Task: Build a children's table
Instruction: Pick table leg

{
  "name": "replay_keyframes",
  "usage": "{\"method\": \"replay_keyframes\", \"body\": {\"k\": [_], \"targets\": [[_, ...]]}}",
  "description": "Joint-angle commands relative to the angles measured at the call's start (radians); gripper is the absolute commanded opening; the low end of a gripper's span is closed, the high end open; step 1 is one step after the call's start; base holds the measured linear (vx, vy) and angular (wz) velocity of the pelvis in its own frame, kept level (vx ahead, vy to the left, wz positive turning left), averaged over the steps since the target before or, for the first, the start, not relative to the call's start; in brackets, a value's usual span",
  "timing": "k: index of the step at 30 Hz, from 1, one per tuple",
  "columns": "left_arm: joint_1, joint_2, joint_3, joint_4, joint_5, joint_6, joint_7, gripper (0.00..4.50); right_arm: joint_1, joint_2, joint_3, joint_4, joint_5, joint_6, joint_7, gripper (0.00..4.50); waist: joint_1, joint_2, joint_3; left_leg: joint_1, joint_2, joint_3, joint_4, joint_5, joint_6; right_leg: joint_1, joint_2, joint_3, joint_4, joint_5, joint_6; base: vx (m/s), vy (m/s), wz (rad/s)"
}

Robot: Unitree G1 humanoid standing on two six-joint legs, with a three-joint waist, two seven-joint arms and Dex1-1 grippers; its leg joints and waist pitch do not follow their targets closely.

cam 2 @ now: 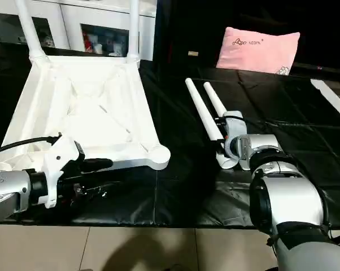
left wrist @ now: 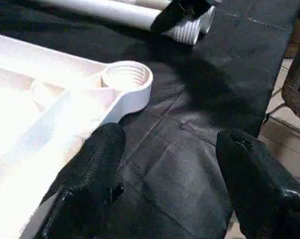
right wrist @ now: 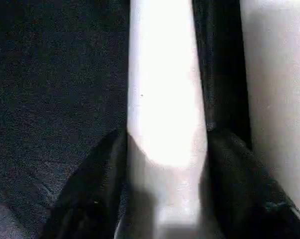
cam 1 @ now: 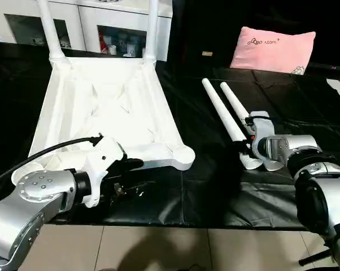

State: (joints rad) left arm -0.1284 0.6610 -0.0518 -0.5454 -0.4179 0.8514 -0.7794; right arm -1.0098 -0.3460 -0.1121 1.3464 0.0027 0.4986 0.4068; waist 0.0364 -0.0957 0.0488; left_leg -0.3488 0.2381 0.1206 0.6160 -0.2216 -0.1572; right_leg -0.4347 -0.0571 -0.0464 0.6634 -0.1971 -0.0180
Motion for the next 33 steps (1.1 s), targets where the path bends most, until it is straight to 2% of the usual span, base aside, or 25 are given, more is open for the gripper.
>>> {"method": "replay_keyframes", "body": {"k": [1,3,4,10,11,14,15,17,18,20,21,22,24,27,30,31,32,33], "targets": [[-0.013,0.005,-0.002,-0.007,-0.003,0.006,0.006,3.35,0.026,0.003,-0.017,0.01,0.003,0.012,-0.008,2.15,0.002,0.02,-0.061,-0.019,-0.032,0.048,-0.062,-0.052,-0.01,0.077,-0.033,0.026,-0.064,-0.051,-0.22,0.0,0.0,0.0],[-0.018,-0.003,-0.005,-0.003,-0.002,0.002,0.012,3.35,0.027,0.003,-0.022,0.008,0.007,0.006,-0.007,2.02,0.002,0.018,-0.062,-0.02,-0.032,0.048,-0.062,-0.048,-0.011,0.079,-0.033,0.027,-0.064,-0.044,-0.219,0.0,0.0,0.0],[-0.022,-0.008,-0.008,0.002,-0.001,-0.002,0.017,3.35,0.027,0.004,-0.024,0.006,0.007,0.0,-0.004,1.96,0.002,0.022,-0.062,-0.019,-0.032,0.048,-0.061,-0.045,-0.012,0.079,-0.033,0.027,-0.063,-0.035,-0.221,0.0,0.0,0.0],[-0.038,-0.041,-0.017,0.024,-0.003,-0.016,0.039,3.35,0.025,0.008,-0.054,0.0,0.034,-0.03,-0.005,1.91,0.003,0.023,-0.064,-0.019,-0.031,0.049,-0.061,-0.047,-0.012,0.08,-0.034,0.027,-0.062,-0.024,-0.229,0.0,0.0,0.0],[-0.038,-0.043,-0.017,0.025,-0.003,-0.017,0.04,3.35,0.024,0.008,-0.057,0.0,0.037,-0.031,-0.006,1.91,0.004,0.029,-0.063,-0.017,-0.031,0.049,-0.061,-0.052,-0.013,0.078,-0.034,0.026,-0.062,-0.026,-0.23,0.0,0.0,0.0],[-0.047,-0.07,-0.023,0.048,0.001,-0.032,0.053,3.35,0.024,0.012,-0.084,-0.005,0.058,-0.052,-0.011,1.91,0.003,0.029,-0.064,-0.018,-0.032,0.049,-0.061,-0.067,-0.011,0.079,-0.034,0.027,-0.064,-0.038,-0.229,0.0,0.0,0.0],[-0.054,-0.088,-0.028,0.065,0.006,-0.045,0.065,3.35,0.024,0.015,-0.101,-0.011,0.074,-0.068,-0.005,1.91,0.004,0.038,-0.064,-0.018,-0.031,0.048,-0.061,-0.064,-0.012,0.08,-0.034,0.027,-0.063,-0.032,-0.232,0.0,0.0,0.0],[-0.064,-0.107,-0.032,0.082,0.01,-0.058,0.078,3.35,0.021,0.018,-0.118,-0.017,0.088,-0.079,0.003,1.91,0.003,0.035,-0.064,-0.017,-0.031,0.049,-0.06,-0.067,-0.01,0.079,-0.033,0.026,-0.065,-0.026,-0.235,0.0,0.0,0.0],[-0.077,-0.125,-0.033,0.103,0.017,-0.068,0.092,3.35,0.017,0.021,-0.129,-0.022,0.096,-0.092,0.011,1.91,0.004,0.042,-0.066,-0.017,-0.032,0.047,-0.06,-0.059,-0.005,0.08,-0.033,0.026,-0.062,-0.007,-0.244,0.0,0.0,0.0],[-0.084,-0.135,-0.032,0.114,0.021,-0.071,0.101,3.35,0.014,0.021,-0.134,-0.025,0.101,-0.1,0.015,1.91,0.005,0.039,-0.067,-0.017,-0.032,0.048,-0.059,-0.053,0.002,0.082,-0.033,0.025,-0.062,0.005,-0.251,0.0,0.0,0.0],[-0.121,-0.185,-0.033,0.154,0.041,-0.088,0.149,3.35,0.008,0.022,-0.168,-0.045,0.141,-0.144,0.04,1.91,0.004,0.04,-0.066,-0.018,-0.031,0.049,-0.058,-0.051,0.006,0.083,-0.033,0.026,-0.063,0.012,-0.256,0.0,0.0,0.0],[-0.129,-0.194,-0.034,0.165,0.045,-0.094,0.158,3.35,0.007,0.023,-0.175,-0.049,0.149,-0.153,0.044,1.91,0.005,0.036,-0.067,-0.018,-0.031,0.05,-0.058,-0.052,0.01,0.084,-0.033,0.026,-0.064,0.014,-0.256,0.0,0.0,0.0],[-0.162,-0.231,-0.037,0.213,0.072,-0.113,0.204,3.35,0.009,0.027,-0.197,-0.067,0.176,-0.178,0.068,1.91,0.009,0.036,-0.068,-0.018,-0.031,0.05,-0.058,-0.045,0.023,0.085,-0.034,0.027,-0.063,0.024,-0.262,0.0,0.0,0.0],[-0.218,-0.3,-0.031,0.284,0.096,-0.133,0.284,3.35,0.028,0.036,-0.237,-0.113,0.233,-0.158,0.151,1.91,0.011,0.034,-0.069,-0.018,-0.031,0.051,-0.056,-0.035,0.036,0.088,-0.033,0.028,-0.064,0.035,-0.26,0.0,0.0,0.0],[-0.272,-0.367,-0.001,0.337,0.085,-0.133,0.348,3.35,0.067,0.052,-0.261,-0.201,0.299,-0.117,0.265,1.91,0.015,0.032,-0.073,-0.019,-0.03,0.049,-0.055,-0.01,0.057,0.092,-0.037,0.029,-0.062,0.076,-0.275,0.0,0.0,0.0],[-0.313,-0.418,0.03,0.375,0.062,-0.129,0.381,3.52,0.118,0.071,-0.264,-0.308,0.353,-0.068,0.353,1.91,0.013,0.025,-0.071,-0.021,-0.032,0.05,-0.056,-0.01,0.063,0.093,-0.034,0.029,-0.065,0.075,-0.274,0.0,0.0,0.0],[-0.334,-0.449,0.051,0.392,0.04,-0.125,0.394,3.62,0.16,0.082,-0.258,-0.391,0.386,-0.028,0.391,1.91,0.021,0.027,-0.072,-0.02,-0.031,0.049,-0.053,0.01,0.07,0.098,-0.036,0.031,-0.063,0.102,-0.272,0.0,0.0,0.0],[-0.34,-0.457,0.056,0.397,0.033,-0.123,0.397,3.69,0.173,0.086,-0.256,-0.416,0.397,-0.018,0.401,1.91,0.025,0.026,-0.071,-0.018,-0.032,0.05,-0.054,0.018,0.077,0.097,-0.035,0.032,-0.067,0.112,-0.27,0.0,0.0,0.0]]}}
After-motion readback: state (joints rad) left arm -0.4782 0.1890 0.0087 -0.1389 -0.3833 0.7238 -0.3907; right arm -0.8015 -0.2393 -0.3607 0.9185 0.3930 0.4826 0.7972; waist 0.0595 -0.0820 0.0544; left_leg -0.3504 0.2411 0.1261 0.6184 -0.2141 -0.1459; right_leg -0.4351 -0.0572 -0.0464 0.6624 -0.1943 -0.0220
